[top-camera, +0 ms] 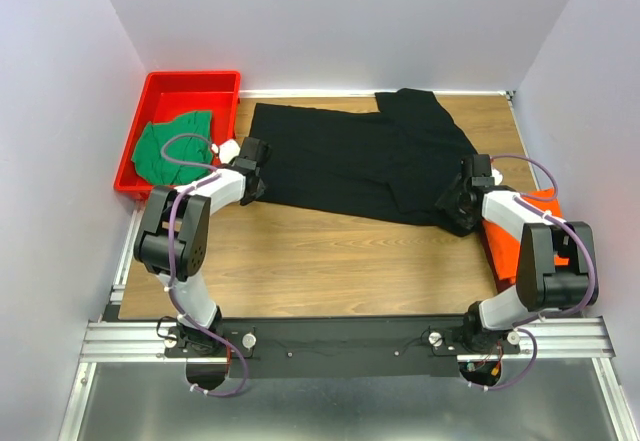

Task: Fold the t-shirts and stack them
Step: Fold the tshirt

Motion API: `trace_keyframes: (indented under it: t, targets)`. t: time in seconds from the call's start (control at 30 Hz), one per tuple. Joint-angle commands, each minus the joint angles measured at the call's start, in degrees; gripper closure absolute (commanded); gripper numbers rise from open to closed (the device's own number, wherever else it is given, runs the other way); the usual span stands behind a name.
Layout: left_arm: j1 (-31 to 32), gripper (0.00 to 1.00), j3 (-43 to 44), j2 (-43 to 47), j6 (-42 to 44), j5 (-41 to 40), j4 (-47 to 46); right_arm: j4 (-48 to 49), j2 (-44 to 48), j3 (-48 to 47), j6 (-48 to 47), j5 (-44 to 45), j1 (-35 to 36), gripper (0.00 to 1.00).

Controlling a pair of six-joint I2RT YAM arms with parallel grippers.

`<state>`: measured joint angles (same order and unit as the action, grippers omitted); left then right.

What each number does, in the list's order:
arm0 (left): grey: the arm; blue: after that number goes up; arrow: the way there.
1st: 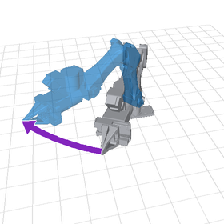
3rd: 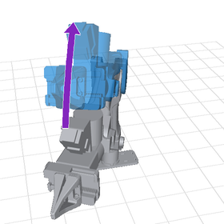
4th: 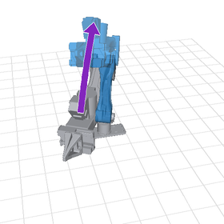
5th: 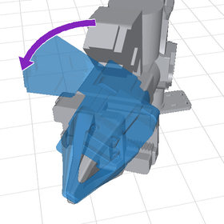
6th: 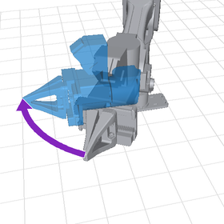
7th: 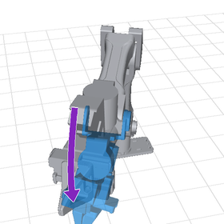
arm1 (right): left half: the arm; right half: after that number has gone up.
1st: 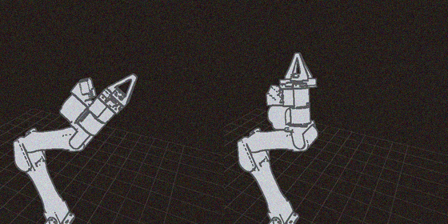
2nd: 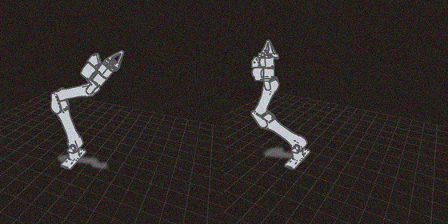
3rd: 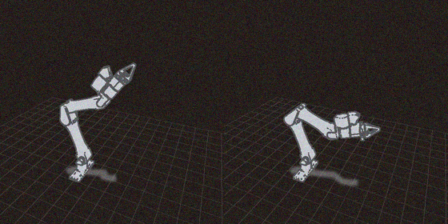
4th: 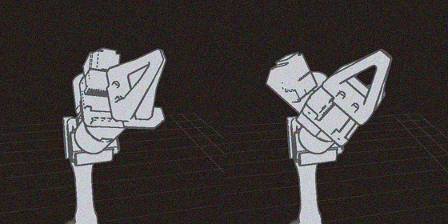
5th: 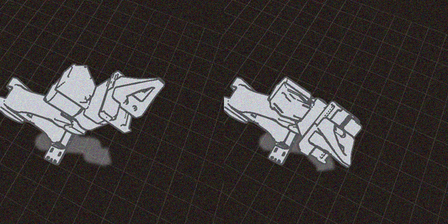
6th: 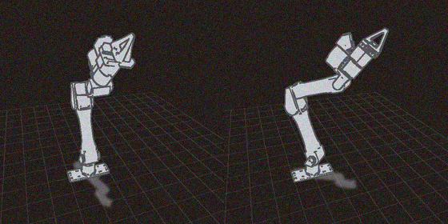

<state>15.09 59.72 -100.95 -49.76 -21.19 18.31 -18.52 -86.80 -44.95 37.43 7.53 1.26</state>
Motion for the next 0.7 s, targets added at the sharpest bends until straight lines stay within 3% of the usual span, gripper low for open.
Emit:
trace_keyframes:
  t: [0.0,0.03,0.67]
  targets:
    - [0.29,0.94,1.18,-1.10,-1.40,-5.27,1.03,-2.48,0.85,0.30,-1.13,0.03,-0.82,0.34]
    - [0.38,1.00,1.10,-0.57,-1.40,-5.09,1.03,-2.48,0.93,0.30,-1.22,0.03,-0.82,0.34]
    - [0.46,1.00,-11.65,15.34,1.50,-1.49,1.56,-10.47,11.04,4.00,-1.13,-0.14,-4.16,0.29]
